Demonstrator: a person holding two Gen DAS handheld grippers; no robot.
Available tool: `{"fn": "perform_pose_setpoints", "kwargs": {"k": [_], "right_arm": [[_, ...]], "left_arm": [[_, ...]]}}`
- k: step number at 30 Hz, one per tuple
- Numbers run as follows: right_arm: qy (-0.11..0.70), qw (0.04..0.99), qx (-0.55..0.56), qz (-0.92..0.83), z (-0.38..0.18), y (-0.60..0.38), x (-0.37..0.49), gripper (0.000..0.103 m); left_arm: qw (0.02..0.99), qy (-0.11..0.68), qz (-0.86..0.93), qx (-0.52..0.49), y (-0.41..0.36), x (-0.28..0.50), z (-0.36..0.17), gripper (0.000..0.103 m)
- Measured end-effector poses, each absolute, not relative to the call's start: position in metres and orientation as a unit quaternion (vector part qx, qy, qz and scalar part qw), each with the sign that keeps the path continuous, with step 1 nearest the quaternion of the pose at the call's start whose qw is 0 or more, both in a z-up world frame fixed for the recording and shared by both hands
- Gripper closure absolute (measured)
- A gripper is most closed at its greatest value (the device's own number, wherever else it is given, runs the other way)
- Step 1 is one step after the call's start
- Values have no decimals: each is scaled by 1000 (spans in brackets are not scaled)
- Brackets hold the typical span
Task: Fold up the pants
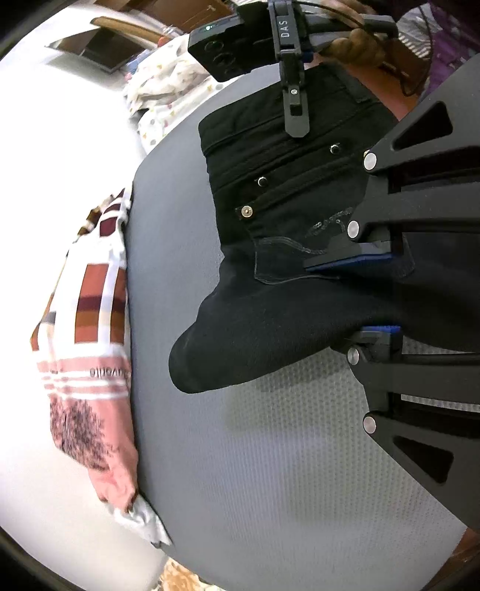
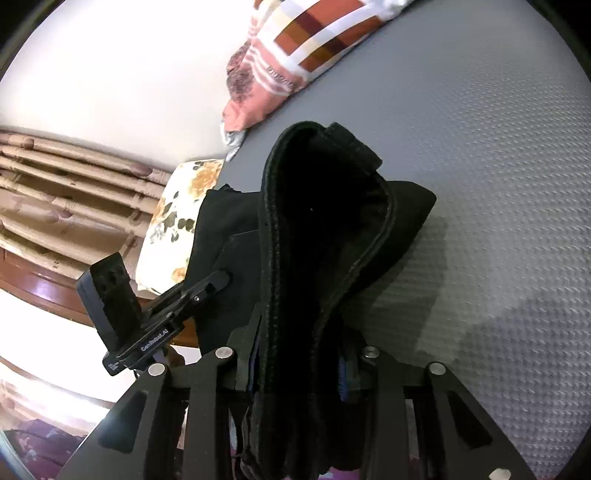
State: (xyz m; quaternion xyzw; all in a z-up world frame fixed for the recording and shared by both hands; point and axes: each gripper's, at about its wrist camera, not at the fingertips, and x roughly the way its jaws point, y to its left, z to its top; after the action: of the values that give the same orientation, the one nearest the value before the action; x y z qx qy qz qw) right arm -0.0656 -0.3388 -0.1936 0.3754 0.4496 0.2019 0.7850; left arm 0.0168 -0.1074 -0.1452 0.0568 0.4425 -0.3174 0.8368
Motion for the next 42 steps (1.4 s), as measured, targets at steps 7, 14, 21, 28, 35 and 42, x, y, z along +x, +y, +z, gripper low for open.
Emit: {"fn": "perform_pose_setpoints", "kwargs": {"k": [7,14,21,28,35,42], "right_arm": [[446,782,371,229,-186,-313,-22,73],[436,783,356,264,-176,-278,73,73],[410,785,357,296,-176,-253,177,74],[423,803,330,261,-209,-246,247,76],[433,824,301,206,-219,-254,233,60],[355,915,156,110,-163,-210,184,54]], "left_arm": [[854,431,-286,50,-79,45,-143,79],[888,394,-233,46,-42,112,-130,79],[915,362,-175,12,4,203,-131,79],[915,384,-123,10,37,273,-187,79],[921,376,-100,-2,52,276,-213,49],[941,331,-57,41,48,252,-195,25]]}}
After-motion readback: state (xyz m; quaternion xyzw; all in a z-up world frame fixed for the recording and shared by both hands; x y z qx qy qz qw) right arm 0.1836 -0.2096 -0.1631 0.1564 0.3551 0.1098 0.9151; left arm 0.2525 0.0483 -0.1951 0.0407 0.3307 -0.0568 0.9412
